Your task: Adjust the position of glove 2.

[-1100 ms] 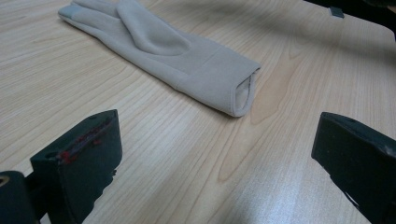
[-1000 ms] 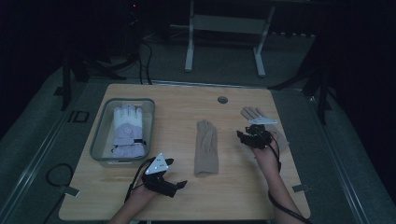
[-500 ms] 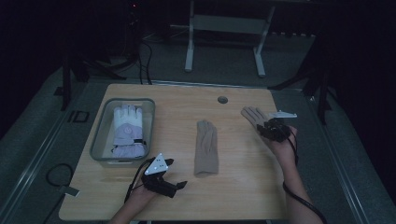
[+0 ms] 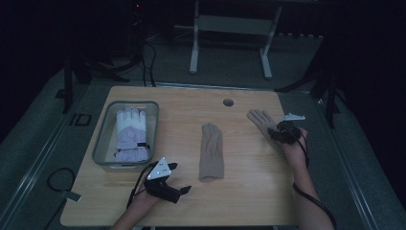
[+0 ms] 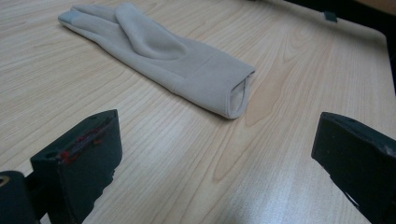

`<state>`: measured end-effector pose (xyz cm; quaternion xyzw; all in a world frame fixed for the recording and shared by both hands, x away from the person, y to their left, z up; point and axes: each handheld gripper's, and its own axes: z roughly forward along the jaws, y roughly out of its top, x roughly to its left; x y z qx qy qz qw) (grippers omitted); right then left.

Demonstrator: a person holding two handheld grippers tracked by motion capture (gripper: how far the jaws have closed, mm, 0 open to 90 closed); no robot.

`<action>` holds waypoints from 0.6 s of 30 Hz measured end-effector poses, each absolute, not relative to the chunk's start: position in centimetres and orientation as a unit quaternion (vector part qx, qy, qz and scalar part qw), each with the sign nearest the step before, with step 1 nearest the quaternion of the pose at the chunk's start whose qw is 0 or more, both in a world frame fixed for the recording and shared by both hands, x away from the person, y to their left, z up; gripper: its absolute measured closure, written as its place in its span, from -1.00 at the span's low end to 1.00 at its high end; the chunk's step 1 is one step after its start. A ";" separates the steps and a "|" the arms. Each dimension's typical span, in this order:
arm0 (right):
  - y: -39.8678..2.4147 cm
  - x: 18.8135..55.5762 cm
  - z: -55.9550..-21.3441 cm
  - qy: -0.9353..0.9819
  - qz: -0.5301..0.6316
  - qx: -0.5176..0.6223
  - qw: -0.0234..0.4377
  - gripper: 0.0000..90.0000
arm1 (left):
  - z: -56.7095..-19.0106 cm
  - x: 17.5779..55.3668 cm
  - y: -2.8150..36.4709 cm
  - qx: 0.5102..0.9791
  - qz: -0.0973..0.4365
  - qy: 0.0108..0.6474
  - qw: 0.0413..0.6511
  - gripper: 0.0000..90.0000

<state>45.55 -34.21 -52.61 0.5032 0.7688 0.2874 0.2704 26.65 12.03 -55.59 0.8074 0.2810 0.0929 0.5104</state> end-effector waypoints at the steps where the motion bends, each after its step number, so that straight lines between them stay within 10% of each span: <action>1: -34.3 45.6 -52.7 0.766 0.291 0.505 0.270 0.11 | -55.6 26.7 12.1 0.809 0.093 0.279 0.508 -0.96; 11: -34.8 47.0 -54.3 0.772 0.277 0.513 0.254 0.02 | -55.7 26.7 12.2 0.809 0.089 0.275 0.512 -0.96; 18: -34.9 46.8 -54.7 0.760 0.293 0.529 0.238 0.69 | -55.9 26.8 12.2 0.812 0.084 0.274 0.508 -0.96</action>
